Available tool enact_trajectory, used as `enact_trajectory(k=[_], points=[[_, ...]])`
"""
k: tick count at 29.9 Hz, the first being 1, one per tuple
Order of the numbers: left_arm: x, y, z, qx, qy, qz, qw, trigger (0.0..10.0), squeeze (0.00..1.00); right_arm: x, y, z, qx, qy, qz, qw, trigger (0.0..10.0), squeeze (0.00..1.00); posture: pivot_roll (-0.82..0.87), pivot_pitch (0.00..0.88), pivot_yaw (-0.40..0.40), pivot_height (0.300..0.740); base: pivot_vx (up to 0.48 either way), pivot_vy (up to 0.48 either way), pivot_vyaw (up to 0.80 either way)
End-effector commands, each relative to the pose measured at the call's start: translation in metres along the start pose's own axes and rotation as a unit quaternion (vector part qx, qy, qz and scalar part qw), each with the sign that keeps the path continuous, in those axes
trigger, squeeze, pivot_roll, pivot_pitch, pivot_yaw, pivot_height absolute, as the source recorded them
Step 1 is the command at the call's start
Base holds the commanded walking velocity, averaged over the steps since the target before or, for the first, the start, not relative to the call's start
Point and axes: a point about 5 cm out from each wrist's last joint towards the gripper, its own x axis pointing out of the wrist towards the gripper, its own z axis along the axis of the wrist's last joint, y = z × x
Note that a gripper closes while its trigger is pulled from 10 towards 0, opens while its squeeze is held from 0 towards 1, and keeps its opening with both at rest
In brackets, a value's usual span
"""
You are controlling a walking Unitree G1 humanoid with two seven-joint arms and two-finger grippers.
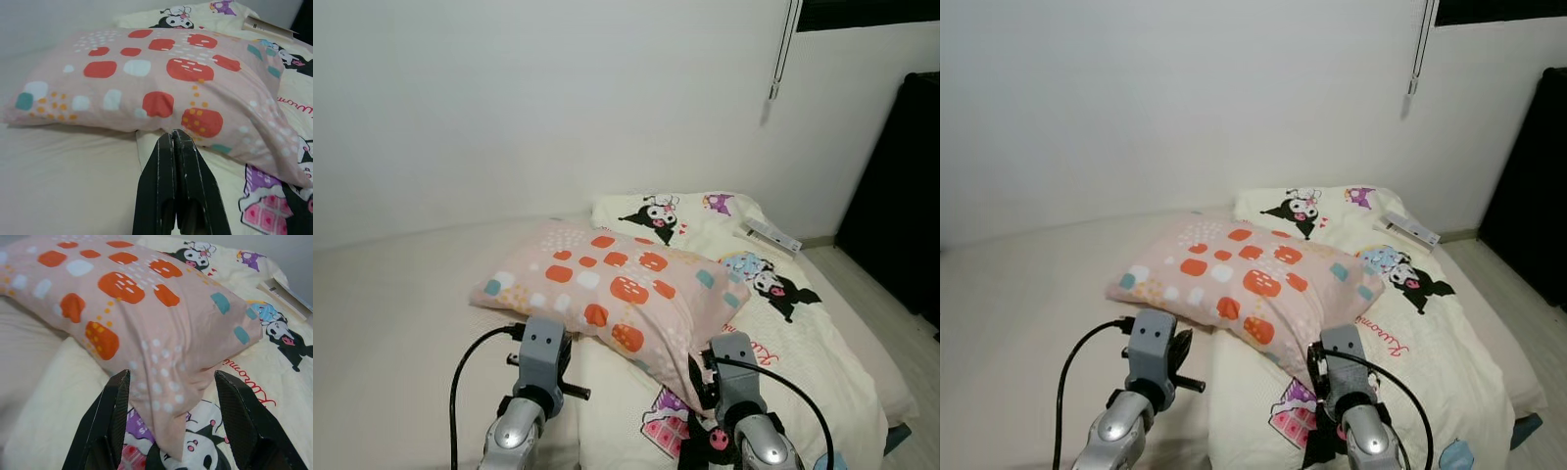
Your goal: Clean up the room
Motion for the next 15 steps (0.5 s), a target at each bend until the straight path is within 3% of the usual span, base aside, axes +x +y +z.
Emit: enact_trajectory(k=[1,15], points=[[-0.0036,0.0056,-0.0033,0.006,0.009,0.005,1.0,10.0,0.0,-0.0008,0.0033,-0.0019,0.006,0.002,0.003,1.0,10.0,0.0,-0.01,0.037,0.04,0.74,-0.292,0.0,0.0],[-0.0043,0.0076,-0.0032,0.012,0.011,0.0,1.0,10.0,0.0,-0.0004,0.0059,-0.0027,0.01,0.003,0.002,1.0,10.0,0.0,0.0,0.039,0.05,0.74,-0.292,0.0,0.0]])
